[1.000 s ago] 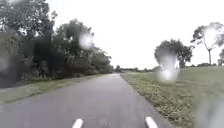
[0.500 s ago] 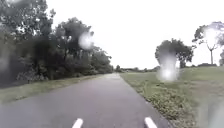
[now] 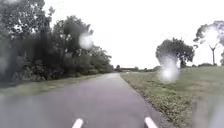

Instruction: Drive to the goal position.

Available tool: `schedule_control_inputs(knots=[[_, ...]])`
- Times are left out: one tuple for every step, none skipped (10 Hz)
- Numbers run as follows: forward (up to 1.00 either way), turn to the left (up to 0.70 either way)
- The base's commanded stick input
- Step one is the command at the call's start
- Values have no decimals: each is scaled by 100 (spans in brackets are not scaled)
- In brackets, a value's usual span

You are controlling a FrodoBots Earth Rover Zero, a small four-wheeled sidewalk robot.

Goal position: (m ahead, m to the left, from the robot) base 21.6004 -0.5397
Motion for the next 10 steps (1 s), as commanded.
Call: schedule_control_inputs(knots=[[85,0],[85,0],[85,0],[85,0],[85,0],[85,0],[85,0],[85,0],[85,0],[85,0]])
